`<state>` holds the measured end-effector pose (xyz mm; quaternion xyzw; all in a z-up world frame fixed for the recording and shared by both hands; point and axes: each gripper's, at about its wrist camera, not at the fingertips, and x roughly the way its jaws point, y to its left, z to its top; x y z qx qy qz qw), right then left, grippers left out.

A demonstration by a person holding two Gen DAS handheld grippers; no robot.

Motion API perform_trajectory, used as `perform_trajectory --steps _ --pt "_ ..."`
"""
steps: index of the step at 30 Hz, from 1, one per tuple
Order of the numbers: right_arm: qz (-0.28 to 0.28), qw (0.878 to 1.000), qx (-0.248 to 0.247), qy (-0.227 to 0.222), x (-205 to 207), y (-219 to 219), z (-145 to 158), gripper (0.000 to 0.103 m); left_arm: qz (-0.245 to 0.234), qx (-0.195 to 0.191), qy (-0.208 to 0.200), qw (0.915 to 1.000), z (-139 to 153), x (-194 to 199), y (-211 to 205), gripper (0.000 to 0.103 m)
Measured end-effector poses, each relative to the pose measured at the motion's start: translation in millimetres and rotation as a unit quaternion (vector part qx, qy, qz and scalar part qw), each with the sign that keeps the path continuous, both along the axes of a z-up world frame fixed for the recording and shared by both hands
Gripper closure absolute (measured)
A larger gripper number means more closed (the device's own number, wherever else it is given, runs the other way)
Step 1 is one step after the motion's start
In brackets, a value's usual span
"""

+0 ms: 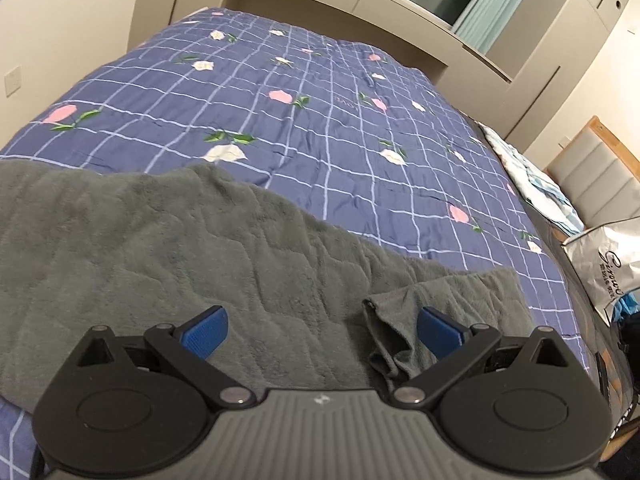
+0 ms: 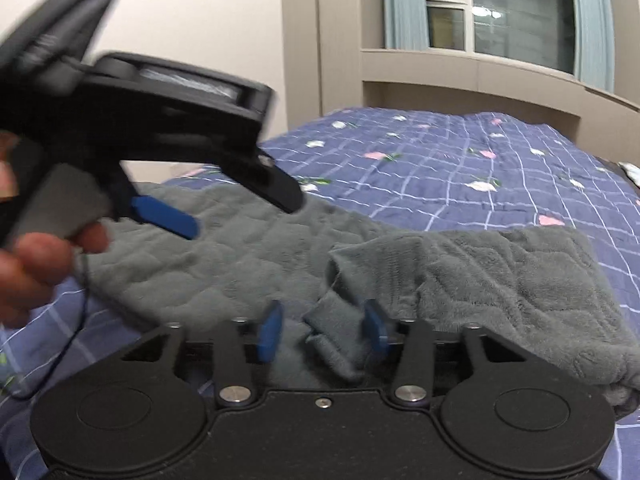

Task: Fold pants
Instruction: 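Fold the held edge over with the right gripper while the left gripper grasps the fold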

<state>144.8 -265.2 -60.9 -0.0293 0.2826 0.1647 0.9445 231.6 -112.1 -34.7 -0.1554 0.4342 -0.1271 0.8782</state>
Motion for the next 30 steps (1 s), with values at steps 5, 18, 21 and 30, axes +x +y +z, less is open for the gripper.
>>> perform_trajectory --steps 5,18,21,30 --pt "-0.015 0.999 -0.024 -0.038 -35.6 -14.5 16.4 0.020 -0.015 -0.003 0.009 0.9998 -7.1 1.8 -10.0 0.001" --pt "-0.233 0.968 -0.060 -0.071 -24.9 -94.5 23.8 0.001 -0.092 -0.052 0.060 0.9926 -37.2 -4.8 -59.8 0.004" --pt "-0.249 0.967 -0.039 -0.046 -19.3 -105.6 12.2 0.001 -0.097 -0.055 0.063 0.9918 -40.7 -8.9 -65.2 0.012" --pt "-0.257 0.966 -0.011 -0.032 -15.0 -112.1 -1.5 0.001 -0.067 -0.118 0.093 0.9864 -48.2 -7.3 -56.5 0.049"
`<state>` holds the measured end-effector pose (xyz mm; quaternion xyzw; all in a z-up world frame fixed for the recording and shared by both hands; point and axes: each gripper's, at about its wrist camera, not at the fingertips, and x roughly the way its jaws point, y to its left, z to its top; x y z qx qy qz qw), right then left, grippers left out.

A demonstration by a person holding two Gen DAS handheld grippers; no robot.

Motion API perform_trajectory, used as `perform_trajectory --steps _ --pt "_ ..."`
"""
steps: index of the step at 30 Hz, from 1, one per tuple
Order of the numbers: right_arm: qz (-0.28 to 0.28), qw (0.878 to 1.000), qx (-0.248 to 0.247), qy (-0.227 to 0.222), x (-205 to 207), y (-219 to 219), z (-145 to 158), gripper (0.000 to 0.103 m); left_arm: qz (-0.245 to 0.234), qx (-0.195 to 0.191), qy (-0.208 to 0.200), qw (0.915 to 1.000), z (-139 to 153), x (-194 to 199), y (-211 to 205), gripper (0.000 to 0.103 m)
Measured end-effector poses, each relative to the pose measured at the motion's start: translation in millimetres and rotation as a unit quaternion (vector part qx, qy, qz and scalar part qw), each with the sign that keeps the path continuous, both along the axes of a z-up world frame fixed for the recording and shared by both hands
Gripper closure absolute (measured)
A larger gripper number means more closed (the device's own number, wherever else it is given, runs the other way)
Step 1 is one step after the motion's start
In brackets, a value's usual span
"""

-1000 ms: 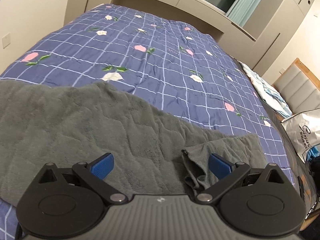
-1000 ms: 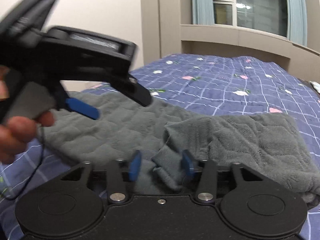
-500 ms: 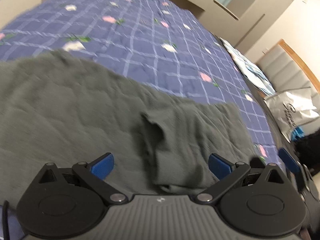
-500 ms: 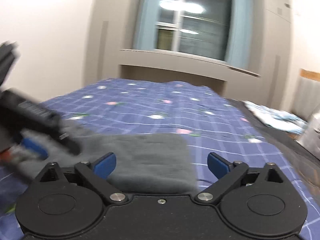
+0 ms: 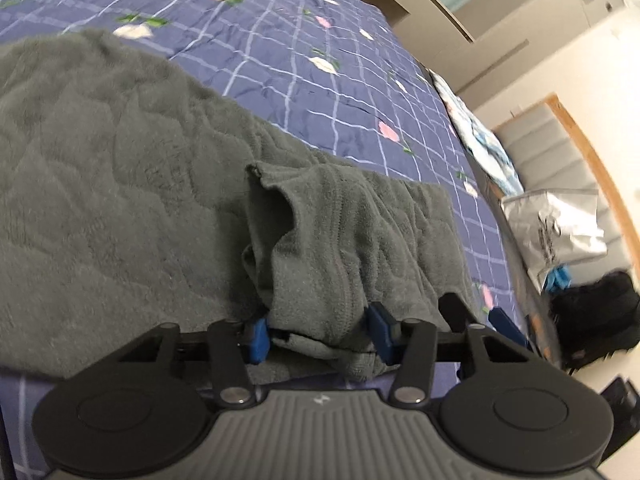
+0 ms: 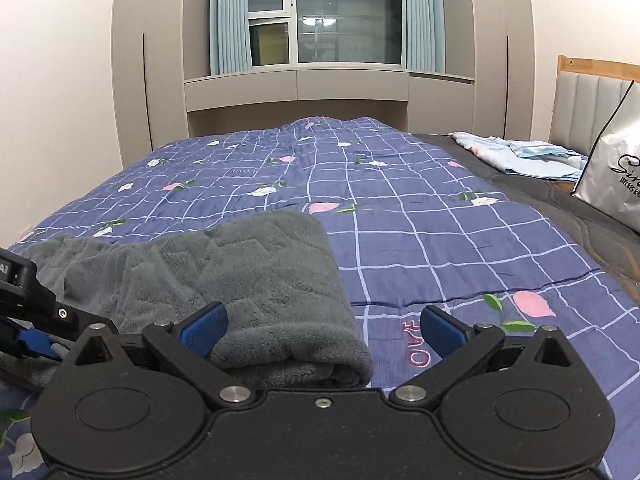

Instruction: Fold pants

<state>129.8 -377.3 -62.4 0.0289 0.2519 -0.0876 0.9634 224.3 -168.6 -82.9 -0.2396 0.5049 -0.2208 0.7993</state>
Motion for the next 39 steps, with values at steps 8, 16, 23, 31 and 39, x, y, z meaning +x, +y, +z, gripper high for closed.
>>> perform_trajectory --steps 8,16,23,31,39 --pt "0.001 1.000 -0.007 0.001 4.9 2.1 -0.4 0.001 0.013 0.001 0.004 0.9999 -4.9 4.7 -1.7 0.051" --pt "-0.008 1.000 0.003 0.007 4.5 3.0 -3.9 0.000 0.022 0.003 -0.030 0.9993 7.1 -2.1 -7.3 0.088" --pt "-0.007 1.000 -0.019 0.001 1.6 14.2 8.5 0.000 -0.001 0.026 -0.101 0.9945 50.3 -13.1 -7.3 0.090" --pt "0.024 0.999 -0.032 -0.032 2.8 42.0 38.7 0.001 -0.002 0.048 -0.150 0.9875 97.4 -21.6 19.0 0.091" --pt "0.083 0.995 -0.027 -0.040 15.5 83.6 49.2 0.001 0.035 0.092 -0.146 0.9845 103.5 -33.7 81.5 0.091"
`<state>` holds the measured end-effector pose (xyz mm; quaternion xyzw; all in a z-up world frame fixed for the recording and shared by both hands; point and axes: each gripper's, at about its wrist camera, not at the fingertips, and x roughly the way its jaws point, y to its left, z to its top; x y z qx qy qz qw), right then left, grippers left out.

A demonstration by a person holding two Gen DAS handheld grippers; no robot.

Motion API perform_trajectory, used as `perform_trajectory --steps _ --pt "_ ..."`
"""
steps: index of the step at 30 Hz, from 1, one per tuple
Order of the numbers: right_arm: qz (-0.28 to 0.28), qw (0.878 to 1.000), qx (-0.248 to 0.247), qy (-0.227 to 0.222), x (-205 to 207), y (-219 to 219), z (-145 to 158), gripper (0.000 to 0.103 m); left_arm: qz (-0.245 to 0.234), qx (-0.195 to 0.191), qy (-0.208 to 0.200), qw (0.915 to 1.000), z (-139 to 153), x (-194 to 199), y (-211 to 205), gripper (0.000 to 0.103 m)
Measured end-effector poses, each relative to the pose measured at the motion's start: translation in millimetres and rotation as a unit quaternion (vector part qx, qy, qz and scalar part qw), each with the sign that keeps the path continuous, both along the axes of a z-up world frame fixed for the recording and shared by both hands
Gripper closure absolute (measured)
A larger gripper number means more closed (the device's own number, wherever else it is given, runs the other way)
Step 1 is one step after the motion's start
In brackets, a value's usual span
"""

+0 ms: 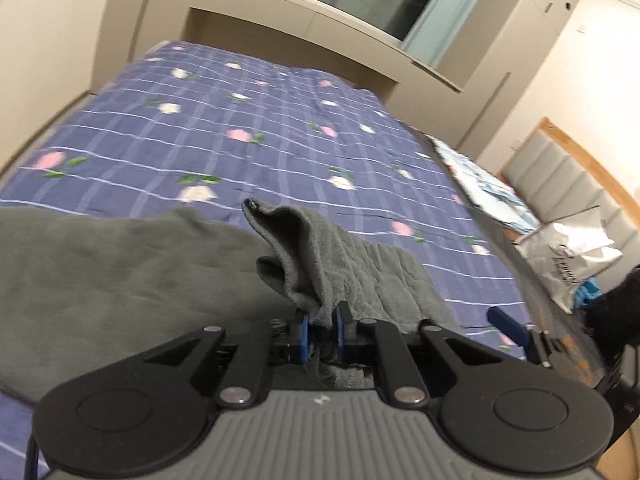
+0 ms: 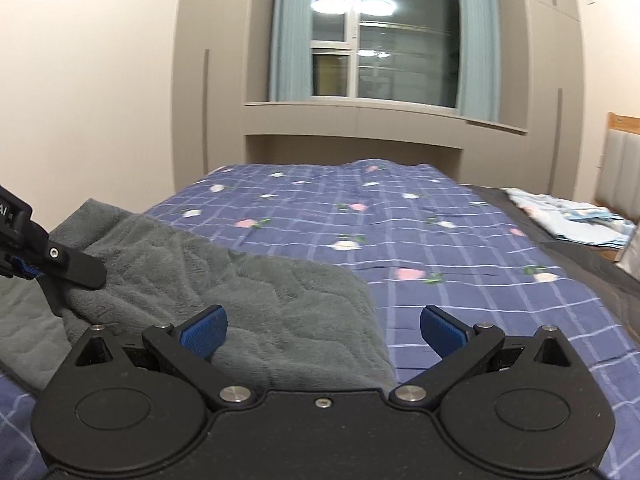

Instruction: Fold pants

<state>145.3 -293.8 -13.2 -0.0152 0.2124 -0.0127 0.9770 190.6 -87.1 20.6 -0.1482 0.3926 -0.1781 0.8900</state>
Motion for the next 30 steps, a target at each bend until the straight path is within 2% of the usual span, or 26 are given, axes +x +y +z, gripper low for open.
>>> perform_trajectory --steps 2,7,11,14,16,18,23,27,30 --pt "0.017 1.000 0.001 0.005 3.6 11.6 -2.3 0.001 0.012 0.010 0.010 0.9998 -7.2 2.2 16.1 0.091" --pt "0.055 0.998 -0.014 0.040 16.0 42.4 -18.0 0.001 0.027 0.017 0.071 0.9970 -46.7 16.8 41.0 0.090" --pt "0.068 0.994 -0.035 0.076 23.6 58.1 -36.4 0.001 0.027 0.034 0.087 0.9953 -68.5 17.5 42.4 0.084" --pt "0.074 0.993 -0.044 0.085 22.8 59.2 -45.5 0.001 0.031 0.050 0.076 0.9954 -67.7 15.7 42.8 0.061" --pt "0.079 0.993 -0.041 0.078 21.6 57.2 -43.6 0.001 0.044 0.056 0.071 0.9949 -64.5 16.3 46.0 0.029" --pt "0.083 0.994 -0.040 0.063 20.1 51.9 -38.8 0.001 0.064 0.065 0.063 0.9939 -60.3 17.1 49.9 0.018" --pt "0.069 0.995 -0.063 0.034 33.3 35.1 -22.9 0.001 0.105 0.066 0.047 0.9911 -53.6 27.9 57.7 0.014" --pt "0.031 0.995 -0.083 0.046 64.0 16.5 -21.5 0.000 0.124 0.064 0.055 0.9887 -60.8 44.6 60.6 0.014" --pt "-0.002 0.995 -0.067 0.075 87.4 -3.1 -29.2 0.000 0.131 0.076 0.069 0.9861 -72.2 51.3 60.3 0.014"
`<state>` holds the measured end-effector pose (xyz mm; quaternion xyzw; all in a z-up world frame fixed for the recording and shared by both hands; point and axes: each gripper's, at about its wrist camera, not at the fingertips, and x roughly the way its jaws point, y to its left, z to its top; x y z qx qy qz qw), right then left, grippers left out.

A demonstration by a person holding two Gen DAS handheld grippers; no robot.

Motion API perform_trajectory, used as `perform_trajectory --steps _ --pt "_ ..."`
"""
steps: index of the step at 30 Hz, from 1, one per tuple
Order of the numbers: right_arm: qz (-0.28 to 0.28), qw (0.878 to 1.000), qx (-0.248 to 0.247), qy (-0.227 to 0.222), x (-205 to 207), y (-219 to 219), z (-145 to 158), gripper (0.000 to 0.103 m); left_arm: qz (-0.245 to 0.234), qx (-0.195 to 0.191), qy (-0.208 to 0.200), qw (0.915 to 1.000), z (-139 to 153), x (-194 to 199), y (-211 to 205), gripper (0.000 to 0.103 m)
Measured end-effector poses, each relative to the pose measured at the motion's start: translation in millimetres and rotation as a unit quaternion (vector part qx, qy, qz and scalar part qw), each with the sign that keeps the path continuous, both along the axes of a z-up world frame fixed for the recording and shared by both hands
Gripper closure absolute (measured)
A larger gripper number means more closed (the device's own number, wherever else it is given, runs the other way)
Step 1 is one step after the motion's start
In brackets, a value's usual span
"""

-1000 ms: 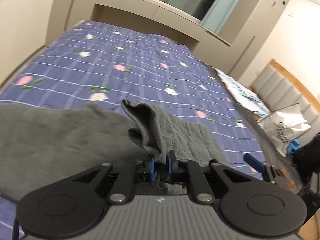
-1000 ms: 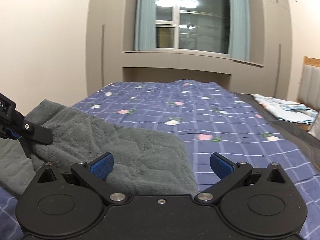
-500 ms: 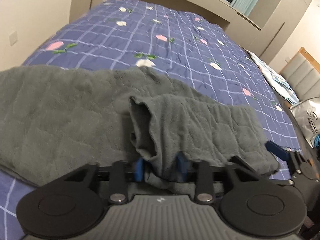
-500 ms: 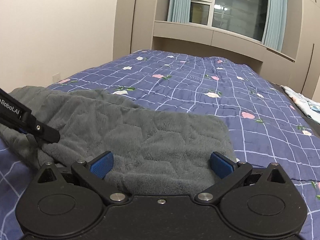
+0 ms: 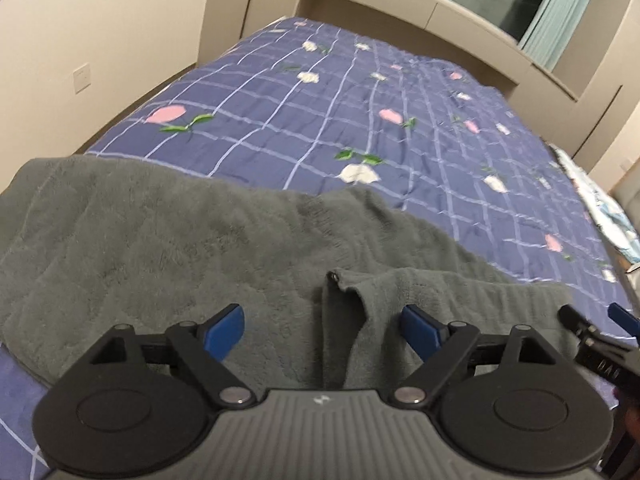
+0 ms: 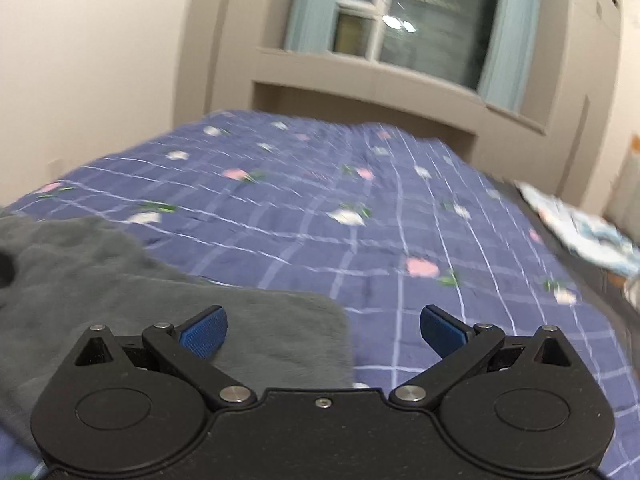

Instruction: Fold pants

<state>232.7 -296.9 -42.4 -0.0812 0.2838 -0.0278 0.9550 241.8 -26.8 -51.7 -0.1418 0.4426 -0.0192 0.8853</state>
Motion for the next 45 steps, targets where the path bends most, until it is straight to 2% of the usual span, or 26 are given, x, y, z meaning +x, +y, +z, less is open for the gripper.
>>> perform_trajectory --steps 5,8,12,16,21,24,28,34,45 --pt "-0.011 0.999 0.018 0.035 12.7 -12.5 -27.2 0.000 -0.005 0.025 -0.007 0.9996 -16.3 -3.0 -4.0 0.010" --pt "-0.020 0.999 0.023 0.027 9.2 -11.6 -34.7 0.000 -0.008 0.035 -0.011 0.9993 -14.2 -4.3 -9.1 0.009" --pt "-0.024 0.999 0.032 0.006 -4.9 -8.2 -22.5 0.000 -0.008 0.021 -0.002 0.9998 -4.0 -8.8 -5.7 0.004" --pt "0.001 0.999 0.051 -0.012 -34.4 5.8 -10.3 0.000 -0.009 0.031 0.002 0.9995 -2.0 -21.5 -5.2 0.001" --pt "0.023 0.999 0.027 0.008 -55.4 30.0 -16.5 0.000 -0.025 0.059 0.007 0.9979 -9.0 -35.6 -9.6 0.001" --pt "0.015 0.999 0.014 0.024 -61.3 38.6 -22.3 0.000 -0.028 0.064 0.010 0.9975 -2.1 -42.3 -10.1 0.001" --pt "0.007 0.999 0.031 0.012 -79.8 43.4 -9.5 0.000 -0.020 0.046 0.019 0.9986 11.0 -55.6 -4.8 0.001" --pt "0.013 0.999 0.051 -0.007 -117.8 60.4 3.1 0.000 -0.012 0.052 0.011 0.9985 26.6 -83.8 2.8 0.001" --pt "0.026 0.997 0.069 -0.010 -167.2 96.7 -1.6 0.000 0.016 0.052 0.007 0.9985 31.5 -123.5 38.3 0.001"
